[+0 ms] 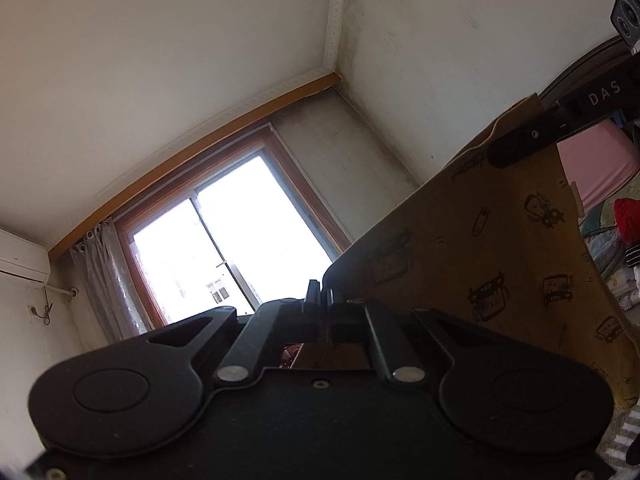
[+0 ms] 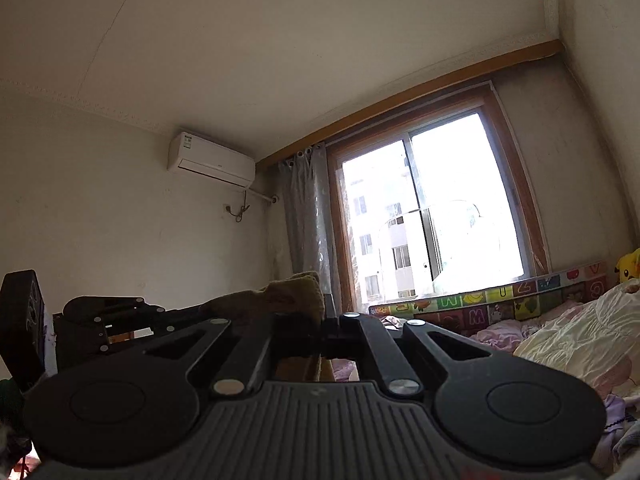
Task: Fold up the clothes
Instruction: 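Grasp the yellow printed shirt from the pile with the left gripper, then carry the yellow shirt with the left gripper over the bed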
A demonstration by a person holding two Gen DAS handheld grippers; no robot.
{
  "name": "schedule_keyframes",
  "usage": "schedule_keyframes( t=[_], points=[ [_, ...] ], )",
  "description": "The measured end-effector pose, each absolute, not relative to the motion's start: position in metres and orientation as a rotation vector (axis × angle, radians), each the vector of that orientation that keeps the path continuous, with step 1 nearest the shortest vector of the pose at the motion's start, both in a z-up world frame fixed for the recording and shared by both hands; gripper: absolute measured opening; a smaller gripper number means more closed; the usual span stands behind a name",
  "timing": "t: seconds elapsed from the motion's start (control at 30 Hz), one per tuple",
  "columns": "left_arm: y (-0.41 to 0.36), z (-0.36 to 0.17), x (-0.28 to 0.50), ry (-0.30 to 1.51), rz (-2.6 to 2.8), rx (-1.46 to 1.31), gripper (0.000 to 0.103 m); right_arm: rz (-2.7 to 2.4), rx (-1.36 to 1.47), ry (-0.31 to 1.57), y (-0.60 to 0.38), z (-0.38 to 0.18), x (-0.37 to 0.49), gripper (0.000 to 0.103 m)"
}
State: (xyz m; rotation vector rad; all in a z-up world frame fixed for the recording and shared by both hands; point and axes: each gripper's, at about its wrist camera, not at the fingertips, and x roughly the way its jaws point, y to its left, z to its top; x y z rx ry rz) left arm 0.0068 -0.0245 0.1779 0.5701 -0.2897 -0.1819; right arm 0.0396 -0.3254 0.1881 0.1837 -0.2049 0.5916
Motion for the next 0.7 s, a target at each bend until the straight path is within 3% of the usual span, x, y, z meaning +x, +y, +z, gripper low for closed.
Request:
schedule_keyframes(
  t=[0.2, 0.57, 0.63, 0.67, 0.7],
  points=[
    [-0.016, 0.131, 0.023, -0.193, -0.208, 0.563, 0.002, 0.541, 0.144, -0.149, -0.324, 0.166, 0.042, 0.004],
    [0.019, 0.016, 0.087, 0.21, -0.21, 0.311, 0.002, 0.409, 0.331, 0.257, -0.324, -0.002, 0.09, 0.005],
    [0.025, -0.002, 0.08, 0.273, -0.261, 0.216, 0.014, 0.391, 0.341, 0.302, -0.322, -0.022, 0.093, 0.005],
    [0.027, -0.009, 0.078, 0.304, -0.286, 0.16, 0.044, 0.382, 0.346, 0.323, -0.322, -0.032, 0.095, 0.005],
    [0.028, -0.015, 0.078, 0.336, -0.308, 0.097, 0.068, 0.375, 0.349, 0.337, -0.322, -0.039, 0.095, 0.005]
  ],
)
